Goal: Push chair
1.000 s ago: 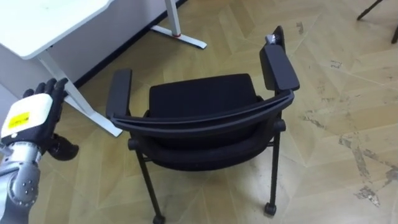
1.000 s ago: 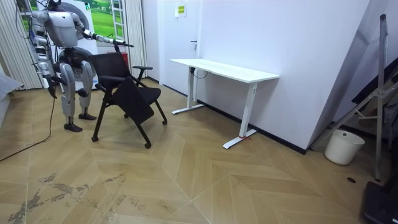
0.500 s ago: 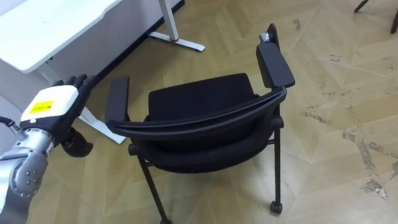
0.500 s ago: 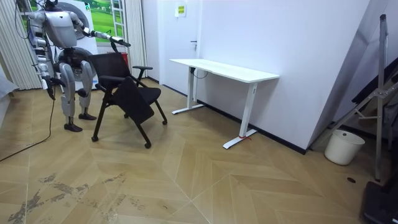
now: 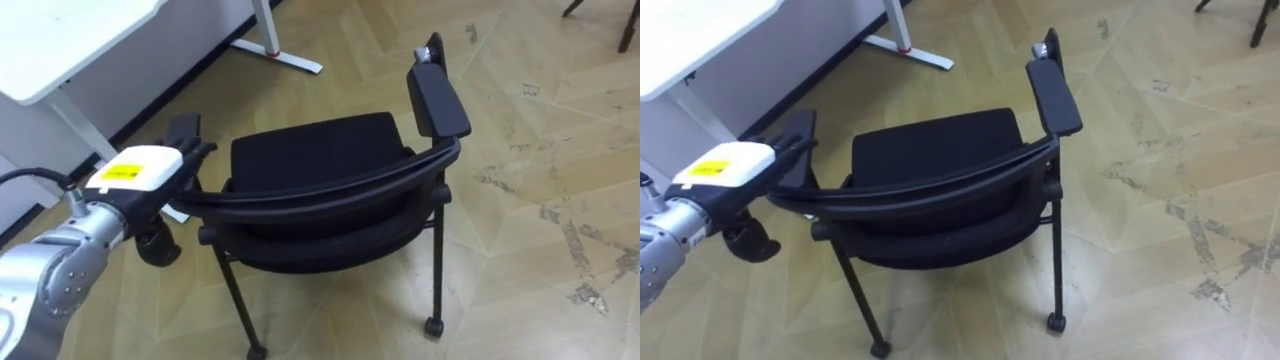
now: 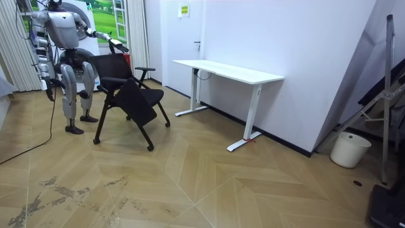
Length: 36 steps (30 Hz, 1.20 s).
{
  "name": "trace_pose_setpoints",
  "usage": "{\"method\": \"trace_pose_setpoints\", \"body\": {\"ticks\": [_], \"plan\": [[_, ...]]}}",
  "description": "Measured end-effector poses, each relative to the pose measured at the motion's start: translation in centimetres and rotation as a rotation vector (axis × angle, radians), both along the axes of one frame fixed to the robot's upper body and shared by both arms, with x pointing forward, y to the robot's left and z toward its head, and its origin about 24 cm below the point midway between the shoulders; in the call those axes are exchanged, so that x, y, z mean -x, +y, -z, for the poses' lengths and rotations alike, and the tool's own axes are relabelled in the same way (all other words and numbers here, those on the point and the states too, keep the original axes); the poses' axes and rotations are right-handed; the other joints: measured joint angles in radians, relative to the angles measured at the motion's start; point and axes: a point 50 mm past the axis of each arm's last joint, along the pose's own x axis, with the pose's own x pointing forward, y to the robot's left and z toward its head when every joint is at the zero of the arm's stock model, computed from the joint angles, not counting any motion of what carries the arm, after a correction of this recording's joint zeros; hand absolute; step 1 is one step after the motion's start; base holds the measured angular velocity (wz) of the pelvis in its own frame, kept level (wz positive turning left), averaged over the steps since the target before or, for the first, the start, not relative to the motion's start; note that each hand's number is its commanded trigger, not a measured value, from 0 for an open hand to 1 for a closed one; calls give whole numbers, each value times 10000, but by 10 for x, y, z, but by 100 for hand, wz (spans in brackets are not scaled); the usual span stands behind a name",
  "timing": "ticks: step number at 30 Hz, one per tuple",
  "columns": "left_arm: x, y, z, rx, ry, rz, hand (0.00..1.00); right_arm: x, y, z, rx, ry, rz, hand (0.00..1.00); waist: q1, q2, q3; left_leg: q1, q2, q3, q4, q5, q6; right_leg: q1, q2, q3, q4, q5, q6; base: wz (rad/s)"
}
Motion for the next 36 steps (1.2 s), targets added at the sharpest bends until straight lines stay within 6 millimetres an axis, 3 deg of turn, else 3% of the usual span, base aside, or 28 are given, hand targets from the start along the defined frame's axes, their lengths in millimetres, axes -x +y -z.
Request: {"method": "trace_pose_setpoints", "body": {"ticks": [7, 12, 23, 29, 36], "plan": [[1, -7, -2, 84, 222, 170, 0, 2, 1, 1, 26, 189, 75, 0, -67, 20, 28, 7, -1, 16, 1, -1, 0, 4, 1, 8, -11, 0, 0, 0], [4, -17, 2, 215, 490, 494, 0, 3, 1, 1, 216, 313, 30, 0, -94, -6, 105, 8, -1, 11, 2, 0, 0, 20, -8, -14, -15, 0, 0, 1], [5, -27, 6, 620, 603, 711, 0, 3, 2, 1, 432, 476, -216, 0, -94, -4, 104, 5, -2, 18, 18, 0, 0, -60, -3, 31, 16, 3, -4, -1], [6, -37, 11, 1046, 532, 878, 0, 1, 3, 1, 506, 391, -226, 0, -146, -157, 152, -7, -1, 57, 9, 0, 0, -97, 11, 97, 21, 3, -5, -3], [4, -49, 28, 2309, 380, 294, 0, -4, 15, 5, 165, 248, -173, 0, -310, -492, 101, -4, 5, 78, 1, 0, 0, -79, 28, 106, 3, 3, -5, 0]]}}
